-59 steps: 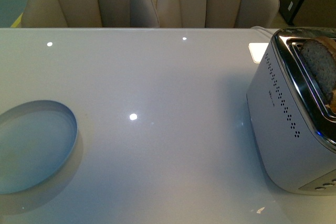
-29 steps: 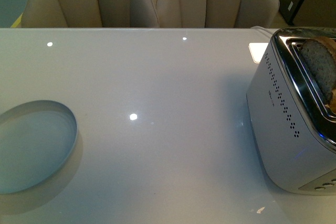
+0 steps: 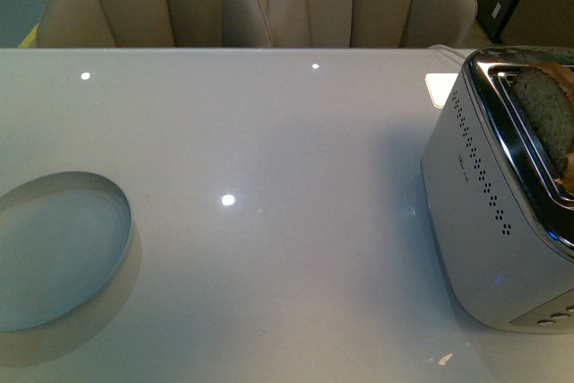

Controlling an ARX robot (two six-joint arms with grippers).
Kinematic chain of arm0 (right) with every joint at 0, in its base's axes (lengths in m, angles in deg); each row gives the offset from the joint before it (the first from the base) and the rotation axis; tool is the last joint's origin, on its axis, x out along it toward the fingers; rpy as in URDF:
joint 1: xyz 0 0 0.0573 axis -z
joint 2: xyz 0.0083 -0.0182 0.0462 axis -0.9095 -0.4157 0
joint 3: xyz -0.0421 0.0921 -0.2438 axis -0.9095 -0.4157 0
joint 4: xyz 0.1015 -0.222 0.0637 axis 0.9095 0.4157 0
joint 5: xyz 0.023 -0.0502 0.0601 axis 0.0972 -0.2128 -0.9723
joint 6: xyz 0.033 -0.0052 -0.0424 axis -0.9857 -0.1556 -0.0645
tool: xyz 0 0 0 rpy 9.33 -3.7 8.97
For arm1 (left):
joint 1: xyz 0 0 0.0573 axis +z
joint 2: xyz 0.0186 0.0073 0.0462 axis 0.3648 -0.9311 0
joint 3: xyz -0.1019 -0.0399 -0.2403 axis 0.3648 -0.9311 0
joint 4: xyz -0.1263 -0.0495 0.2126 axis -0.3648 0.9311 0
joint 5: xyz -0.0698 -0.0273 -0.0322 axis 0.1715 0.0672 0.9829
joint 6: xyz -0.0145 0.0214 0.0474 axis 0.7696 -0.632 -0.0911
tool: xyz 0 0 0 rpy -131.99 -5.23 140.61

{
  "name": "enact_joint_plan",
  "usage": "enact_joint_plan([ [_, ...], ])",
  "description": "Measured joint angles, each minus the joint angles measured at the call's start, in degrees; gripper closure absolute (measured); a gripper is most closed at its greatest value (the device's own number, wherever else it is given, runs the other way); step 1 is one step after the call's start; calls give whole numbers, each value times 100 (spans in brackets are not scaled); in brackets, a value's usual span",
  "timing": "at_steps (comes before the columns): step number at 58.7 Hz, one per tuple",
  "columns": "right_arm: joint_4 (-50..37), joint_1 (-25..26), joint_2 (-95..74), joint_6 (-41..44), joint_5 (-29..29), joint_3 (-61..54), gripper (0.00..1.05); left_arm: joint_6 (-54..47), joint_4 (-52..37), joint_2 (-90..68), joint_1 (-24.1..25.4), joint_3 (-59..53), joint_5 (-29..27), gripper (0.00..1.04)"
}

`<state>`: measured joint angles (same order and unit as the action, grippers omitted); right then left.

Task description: Left arm holds plate, right arm toasts bread

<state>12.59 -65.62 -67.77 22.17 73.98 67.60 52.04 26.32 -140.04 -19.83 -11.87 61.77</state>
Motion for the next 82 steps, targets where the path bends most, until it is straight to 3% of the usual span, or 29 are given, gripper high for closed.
enact_joint_plan([
  [7,0,0,0,0,0,0,9,-866,-942,575,-155,-586,-85,45],
  [24,0,0,0,0,2,0,9,-1213,-1060,1615,-153,-1840,-144,102],
  [56,0,0,0,0,0,0,9,-1248,-9,3639,-153,-2811,-144,102],
  [63,0,0,0,0,0,0,9,-1252,-140,3807,-153,-3062,-142,102],
  [82,0,0,0,0,2,0,9,-1263,1016,5014,-153,-3062,-142,102],
])
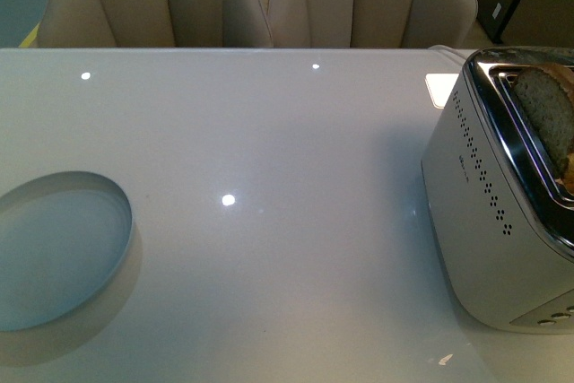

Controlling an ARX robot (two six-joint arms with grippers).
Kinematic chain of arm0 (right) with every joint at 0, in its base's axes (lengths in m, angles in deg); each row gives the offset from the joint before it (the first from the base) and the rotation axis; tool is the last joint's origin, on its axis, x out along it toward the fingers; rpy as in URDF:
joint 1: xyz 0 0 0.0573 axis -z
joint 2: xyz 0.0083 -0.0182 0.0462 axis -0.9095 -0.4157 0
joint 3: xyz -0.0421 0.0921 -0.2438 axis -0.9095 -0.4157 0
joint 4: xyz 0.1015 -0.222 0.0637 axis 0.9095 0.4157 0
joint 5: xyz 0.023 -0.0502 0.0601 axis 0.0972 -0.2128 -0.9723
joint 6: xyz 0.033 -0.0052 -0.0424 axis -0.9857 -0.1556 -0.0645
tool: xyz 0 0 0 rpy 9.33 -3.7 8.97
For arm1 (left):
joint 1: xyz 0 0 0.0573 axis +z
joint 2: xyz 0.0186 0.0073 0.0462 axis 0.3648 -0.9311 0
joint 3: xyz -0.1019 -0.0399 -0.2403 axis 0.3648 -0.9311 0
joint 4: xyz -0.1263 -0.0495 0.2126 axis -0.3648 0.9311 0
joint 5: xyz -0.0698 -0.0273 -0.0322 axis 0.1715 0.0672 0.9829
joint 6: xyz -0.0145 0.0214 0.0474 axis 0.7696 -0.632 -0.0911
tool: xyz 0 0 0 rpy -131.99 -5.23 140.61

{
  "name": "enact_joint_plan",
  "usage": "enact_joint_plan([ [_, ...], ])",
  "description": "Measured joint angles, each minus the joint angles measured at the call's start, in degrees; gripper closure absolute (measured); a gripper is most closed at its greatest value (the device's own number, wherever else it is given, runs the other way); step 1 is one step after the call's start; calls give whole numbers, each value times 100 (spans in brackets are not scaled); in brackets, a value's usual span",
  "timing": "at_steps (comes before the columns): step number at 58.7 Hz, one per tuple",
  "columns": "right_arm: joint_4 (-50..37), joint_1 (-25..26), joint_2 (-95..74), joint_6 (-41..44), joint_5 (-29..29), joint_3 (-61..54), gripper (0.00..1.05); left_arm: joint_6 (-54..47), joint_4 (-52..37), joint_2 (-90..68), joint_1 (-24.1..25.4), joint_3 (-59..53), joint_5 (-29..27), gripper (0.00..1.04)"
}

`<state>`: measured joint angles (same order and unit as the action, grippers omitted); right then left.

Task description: Left arm holds plate, right arm toasts bread

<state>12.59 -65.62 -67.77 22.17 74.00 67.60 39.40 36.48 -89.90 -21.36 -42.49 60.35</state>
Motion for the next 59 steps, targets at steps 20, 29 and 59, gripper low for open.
enact_joint_plan([
  [20,0,0,0,0,0,0,9,0,922,949,0,0,0,102],
  [29,0,0,0,0,-2,0,9,0,1237,1268,0,0,0,102],
  [59,0,0,0,0,-2,0,9,-2,2404,2402,0,0,-2,102],
])
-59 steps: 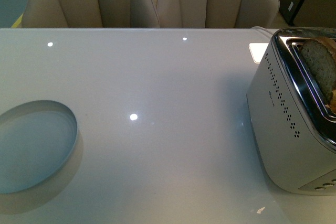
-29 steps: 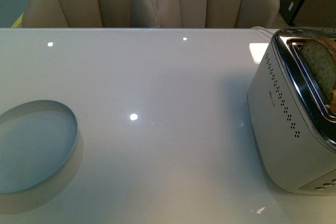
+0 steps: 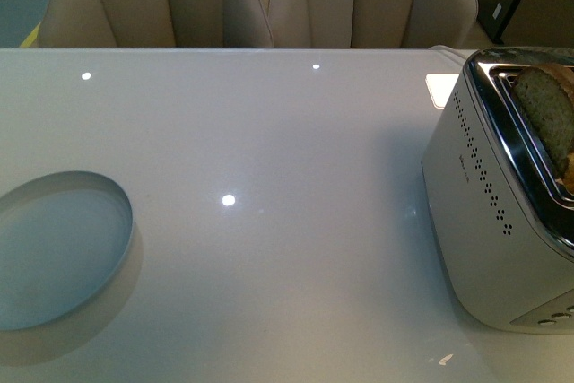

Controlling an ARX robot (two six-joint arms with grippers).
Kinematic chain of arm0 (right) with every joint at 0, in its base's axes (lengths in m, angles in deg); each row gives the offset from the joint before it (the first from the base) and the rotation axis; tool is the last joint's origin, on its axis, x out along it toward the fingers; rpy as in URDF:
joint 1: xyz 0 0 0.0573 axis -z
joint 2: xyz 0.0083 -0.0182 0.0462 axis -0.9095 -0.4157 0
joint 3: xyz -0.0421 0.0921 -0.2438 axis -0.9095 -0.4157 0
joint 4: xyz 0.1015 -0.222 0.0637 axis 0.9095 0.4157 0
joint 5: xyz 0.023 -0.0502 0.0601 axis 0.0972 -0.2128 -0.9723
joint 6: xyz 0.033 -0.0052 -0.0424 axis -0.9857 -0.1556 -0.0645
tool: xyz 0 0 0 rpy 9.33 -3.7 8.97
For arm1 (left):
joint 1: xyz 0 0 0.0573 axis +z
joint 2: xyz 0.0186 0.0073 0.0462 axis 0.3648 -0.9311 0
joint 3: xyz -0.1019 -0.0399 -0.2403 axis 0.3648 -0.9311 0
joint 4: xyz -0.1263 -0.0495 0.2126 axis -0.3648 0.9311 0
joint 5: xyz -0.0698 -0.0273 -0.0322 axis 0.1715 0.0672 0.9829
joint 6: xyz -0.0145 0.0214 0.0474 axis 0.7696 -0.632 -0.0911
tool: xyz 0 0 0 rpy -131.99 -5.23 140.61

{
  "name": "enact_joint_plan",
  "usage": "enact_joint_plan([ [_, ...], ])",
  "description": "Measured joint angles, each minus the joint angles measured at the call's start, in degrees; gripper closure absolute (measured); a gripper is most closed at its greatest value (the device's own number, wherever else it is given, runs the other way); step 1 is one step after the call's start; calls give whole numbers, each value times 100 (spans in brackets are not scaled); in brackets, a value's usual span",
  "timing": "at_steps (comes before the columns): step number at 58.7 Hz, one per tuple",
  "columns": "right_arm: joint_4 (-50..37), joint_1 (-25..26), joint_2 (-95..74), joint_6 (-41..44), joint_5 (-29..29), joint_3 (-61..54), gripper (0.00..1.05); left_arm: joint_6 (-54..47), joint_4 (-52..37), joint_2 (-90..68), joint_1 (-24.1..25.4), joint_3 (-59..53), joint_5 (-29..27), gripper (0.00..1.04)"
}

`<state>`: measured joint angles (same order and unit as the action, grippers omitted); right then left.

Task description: Left arm holds plate, right arm toasts bread

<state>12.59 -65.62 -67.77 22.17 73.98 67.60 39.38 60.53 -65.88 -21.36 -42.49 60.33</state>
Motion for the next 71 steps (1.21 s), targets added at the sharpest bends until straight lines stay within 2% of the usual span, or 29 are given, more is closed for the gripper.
enact_joint_plan([
  [16,0,0,0,0,0,0,9,4,0,0,0,0,2,101],
  [34,0,0,0,0,0,0,9,2,0,0,0,0,2,46],
  [43,0,0,0,0,0,0,9,0,0,0,0,0,0,13],
  [46,0,0,0,0,0,0,9,-2,0,0,0,0,0,5],
  [71,0,0,0,0,0,0,9,-9,0,0,0,0,2,7],
])
